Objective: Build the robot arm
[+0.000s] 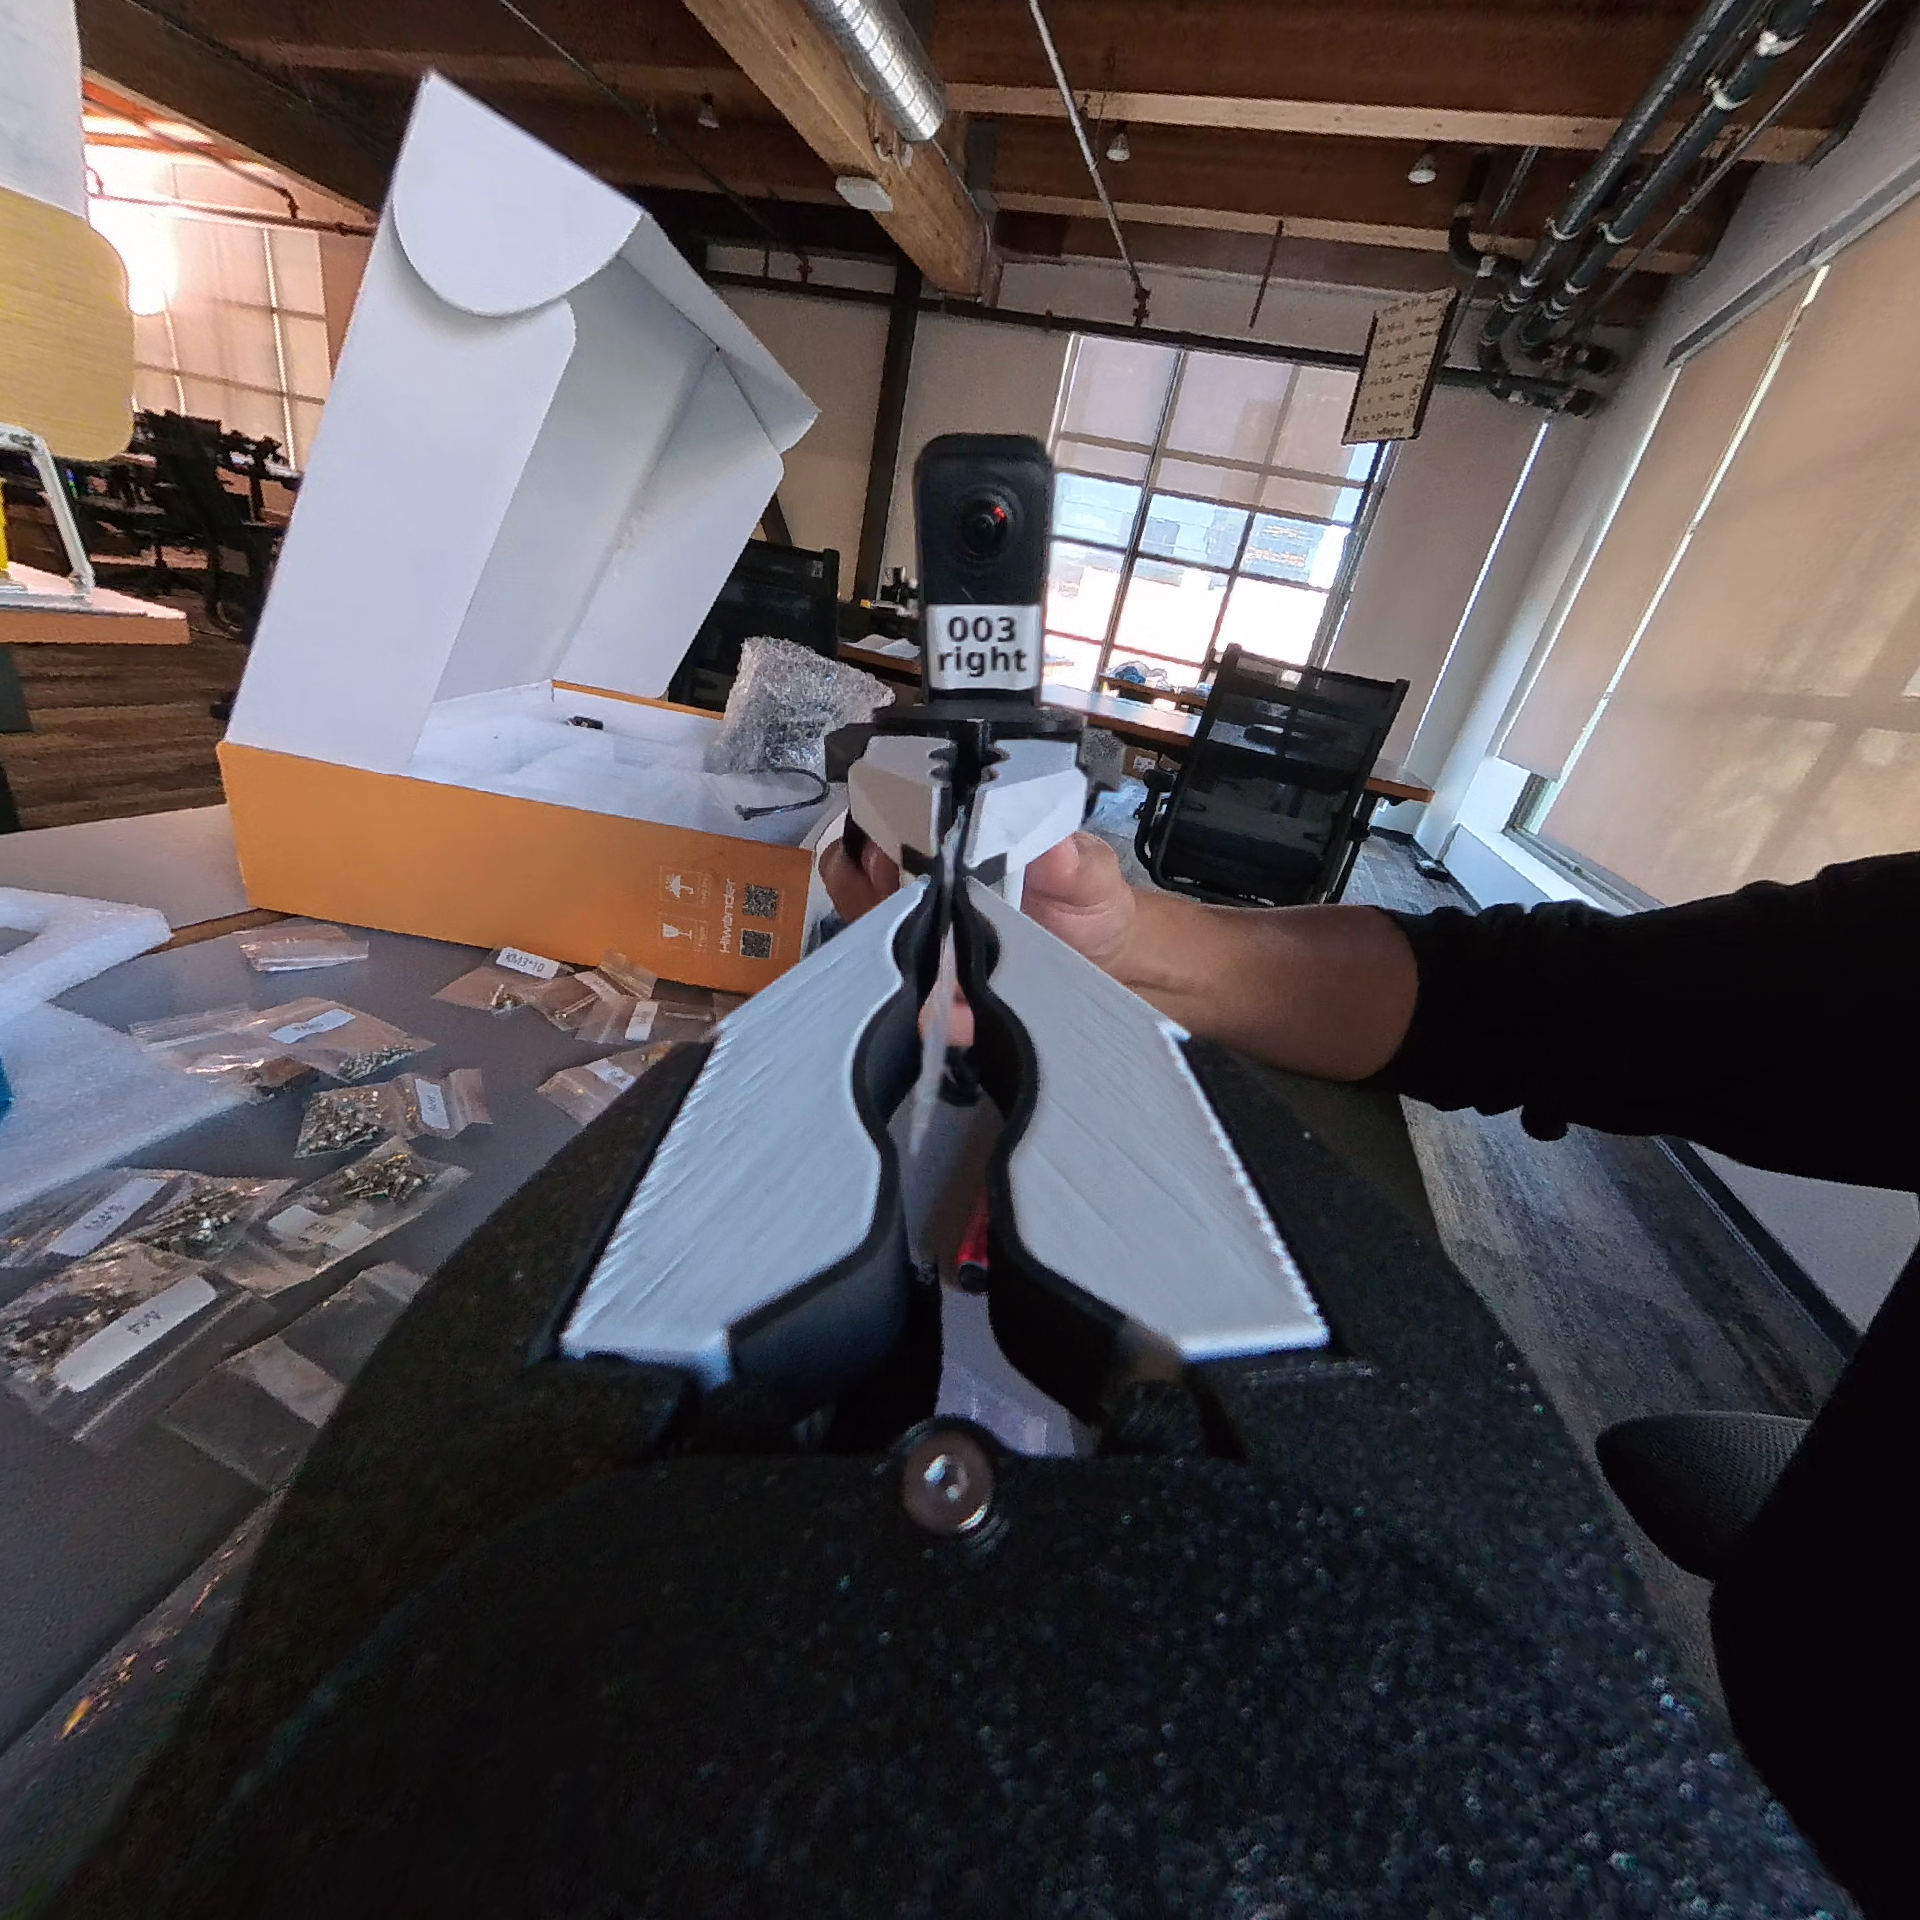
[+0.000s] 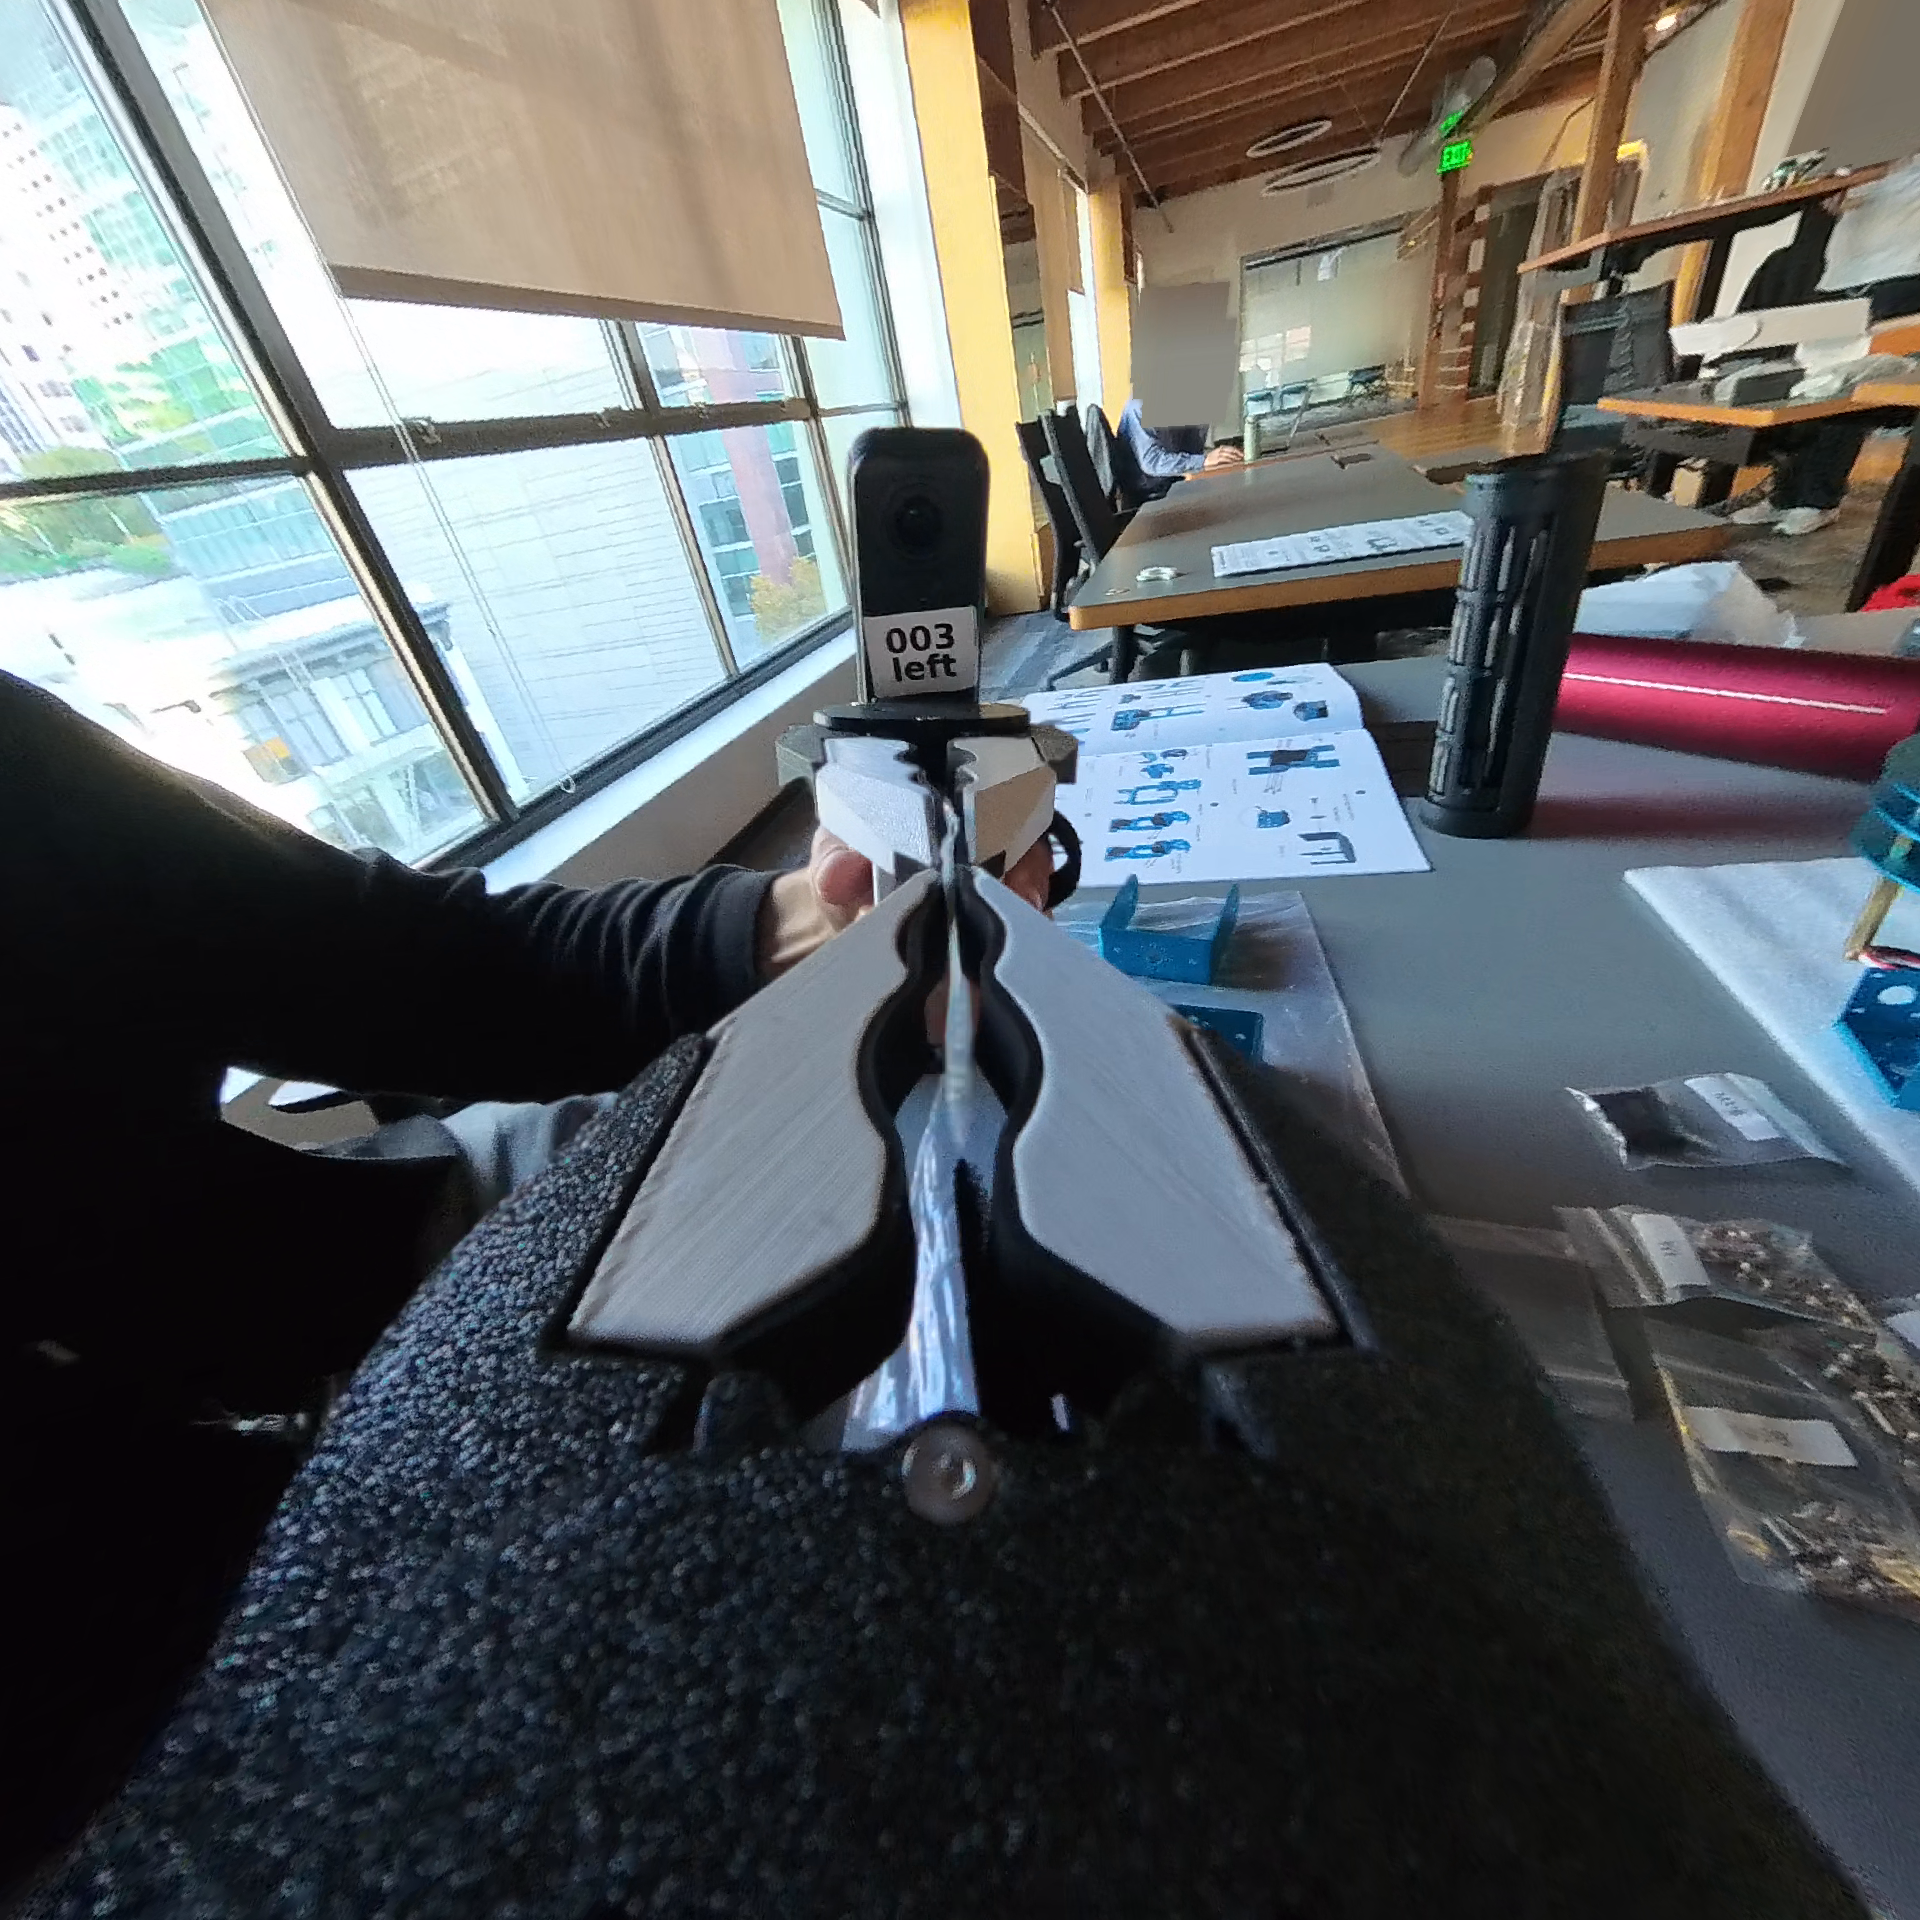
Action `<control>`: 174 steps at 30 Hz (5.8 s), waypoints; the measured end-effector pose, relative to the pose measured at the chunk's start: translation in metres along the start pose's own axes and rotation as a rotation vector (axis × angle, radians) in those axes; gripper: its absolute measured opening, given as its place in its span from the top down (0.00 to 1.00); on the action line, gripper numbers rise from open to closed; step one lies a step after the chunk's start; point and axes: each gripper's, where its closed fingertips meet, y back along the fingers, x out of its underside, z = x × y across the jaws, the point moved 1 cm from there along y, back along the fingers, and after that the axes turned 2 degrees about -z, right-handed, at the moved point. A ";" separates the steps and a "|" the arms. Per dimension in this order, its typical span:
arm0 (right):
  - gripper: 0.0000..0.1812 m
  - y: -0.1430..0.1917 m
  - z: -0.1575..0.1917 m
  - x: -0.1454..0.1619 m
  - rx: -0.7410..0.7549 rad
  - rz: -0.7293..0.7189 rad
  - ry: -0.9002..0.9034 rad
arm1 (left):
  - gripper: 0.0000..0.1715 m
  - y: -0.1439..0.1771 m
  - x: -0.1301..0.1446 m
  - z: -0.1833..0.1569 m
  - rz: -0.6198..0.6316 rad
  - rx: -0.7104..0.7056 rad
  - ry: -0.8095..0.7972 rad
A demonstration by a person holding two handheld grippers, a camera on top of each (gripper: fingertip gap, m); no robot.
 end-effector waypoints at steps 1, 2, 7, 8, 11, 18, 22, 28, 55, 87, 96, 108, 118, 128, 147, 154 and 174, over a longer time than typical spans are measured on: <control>1.00 0.001 0.000 -0.001 -0.008 -0.004 -0.012 | 1.00 0.001 -0.001 -0.001 -0.009 0.000 -0.002; 1.00 0.002 0.000 -0.002 -0.003 -0.005 -0.013 | 1.00 0.003 -0.001 0.000 -0.010 -0.006 -0.006; 1.00 0.000 0.001 0.000 -0.020 -0.006 -0.042 | 1.00 0.005 0.000 -0.001 -0.007 -0.004 -0.033; 1.00 -0.001 0.000 0.000 -0.010 -0.009 -0.038 | 1.00 0.006 0.000 0.001 -0.008 -0.016 -0.030; 1.00 -0.001 -0.018 0.003 0.136 0.030 -0.013 | 1.00 0.006 0.005 0.023 0.014 -0.161 -0.001; 1.00 -0.005 -0.013 -0.012 0.178 -0.006 -0.026 | 0.83 0.007 0.015 0.030 0.053 -0.350 -0.080; 1.00 -0.006 -0.007 -0.011 0.116 -0.006 -0.063 | 0.87 0.012 0.003 0.023 -0.023 -0.261 -0.016; 0.99 -0.006 -0.008 -0.008 0.075 -0.019 -0.119 | 1.00 0.006 0.002 0.003 -0.044 -0.201 -0.070; 1.00 -0.031 -0.022 -0.020 0.342 0.449 -0.495 | 0.96 0.021 -0.011 0.012 0.258 -1.249 -1.410; 1.00 0.139 -0.210 0.096 0.298 1.625 -0.098 | 0.83 0.185 0.018 -0.012 0.350 -0.483 -0.199; 0.87 0.151 -0.227 0.114 0.450 1.635 0.021 | 0.83 0.250 0.036 0.002 0.420 -0.640 -0.113; 0.80 0.083 -0.126 0.026 0.868 0.765 0.109 | 0.83 0.408 0.013 0.011 0.374 -0.982 -0.019; 0.77 0.054 -0.084 0.032 1.118 0.132 0.030 | 0.83 0.579 -0.014 0.080 0.536 -1.469 0.064; 0.82 0.095 -0.096 0.026 1.382 -0.025 -0.003 | 0.83 0.605 -0.036 0.077 0.455 -1.554 0.061; 0.82 0.083 -0.106 0.042 1.400 0.099 0.072 | 0.83 0.624 -0.025 0.090 0.492 -1.602 0.098; 0.82 0.094 -0.107 0.044 1.420 0.069 0.049 | 0.83 0.600 -0.032 0.099 0.450 -1.525 0.093; 0.80 0.084 -0.071 0.010 1.305 -0.035 0.164 | 0.83 0.532 -0.038 0.101 0.543 -1.442 -0.014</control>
